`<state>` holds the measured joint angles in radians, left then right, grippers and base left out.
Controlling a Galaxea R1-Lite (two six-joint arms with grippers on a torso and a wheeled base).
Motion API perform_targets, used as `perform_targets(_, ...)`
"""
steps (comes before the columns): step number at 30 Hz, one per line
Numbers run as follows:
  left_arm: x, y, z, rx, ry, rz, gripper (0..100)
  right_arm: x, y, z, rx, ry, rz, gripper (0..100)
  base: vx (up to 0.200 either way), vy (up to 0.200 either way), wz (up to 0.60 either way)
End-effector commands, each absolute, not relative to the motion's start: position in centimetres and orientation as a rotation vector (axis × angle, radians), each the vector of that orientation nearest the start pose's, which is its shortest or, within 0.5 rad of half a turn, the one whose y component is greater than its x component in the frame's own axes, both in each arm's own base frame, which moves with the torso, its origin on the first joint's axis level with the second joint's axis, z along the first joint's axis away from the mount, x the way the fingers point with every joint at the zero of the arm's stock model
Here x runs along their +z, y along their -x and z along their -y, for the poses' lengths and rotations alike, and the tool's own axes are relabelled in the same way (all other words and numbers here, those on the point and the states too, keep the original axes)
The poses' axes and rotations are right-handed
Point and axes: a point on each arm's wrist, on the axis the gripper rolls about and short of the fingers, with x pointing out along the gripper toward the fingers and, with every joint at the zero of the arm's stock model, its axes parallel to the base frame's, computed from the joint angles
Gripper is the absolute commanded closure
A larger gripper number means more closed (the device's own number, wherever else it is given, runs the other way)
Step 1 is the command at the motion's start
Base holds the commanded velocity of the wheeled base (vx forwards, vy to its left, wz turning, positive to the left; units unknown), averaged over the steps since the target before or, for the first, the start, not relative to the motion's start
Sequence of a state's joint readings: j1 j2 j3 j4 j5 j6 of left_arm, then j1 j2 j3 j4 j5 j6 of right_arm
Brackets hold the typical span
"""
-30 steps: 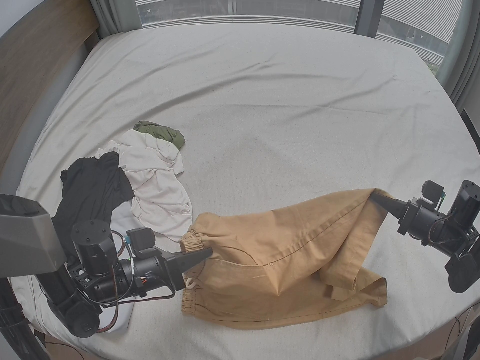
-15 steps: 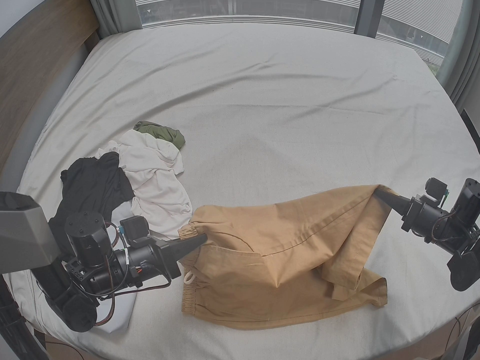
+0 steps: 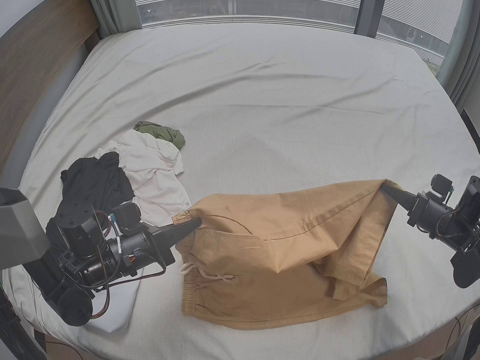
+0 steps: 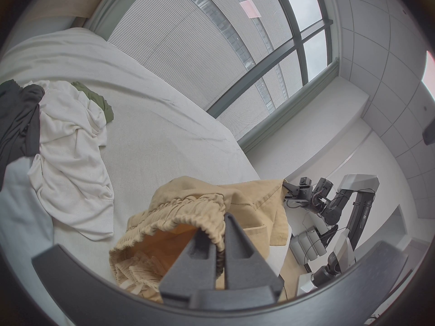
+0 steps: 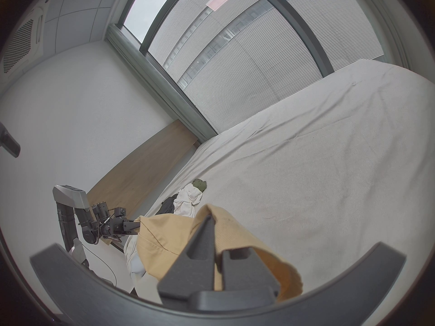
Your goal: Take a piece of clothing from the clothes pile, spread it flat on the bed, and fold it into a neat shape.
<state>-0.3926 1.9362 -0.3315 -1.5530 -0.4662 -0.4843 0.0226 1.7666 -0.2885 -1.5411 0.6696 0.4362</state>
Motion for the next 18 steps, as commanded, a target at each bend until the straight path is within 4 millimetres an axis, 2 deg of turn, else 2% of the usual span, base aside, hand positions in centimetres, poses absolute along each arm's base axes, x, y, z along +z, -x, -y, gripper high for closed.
perform_targets(1,10.2,-25.6,11.2,-0.820,0.457,-0.231,100,13.6,-24.6,-1.8,0.691,-0.395,-0.079,100,0.000,0.000,0.00)
perform_targets(18,11.6,-26.7,10.2,-0.788,0.456,-0.154,100,14.0,-24.7,-1.2,0.668,-0.389,-0.058,100,0.000,0.000,0.00)
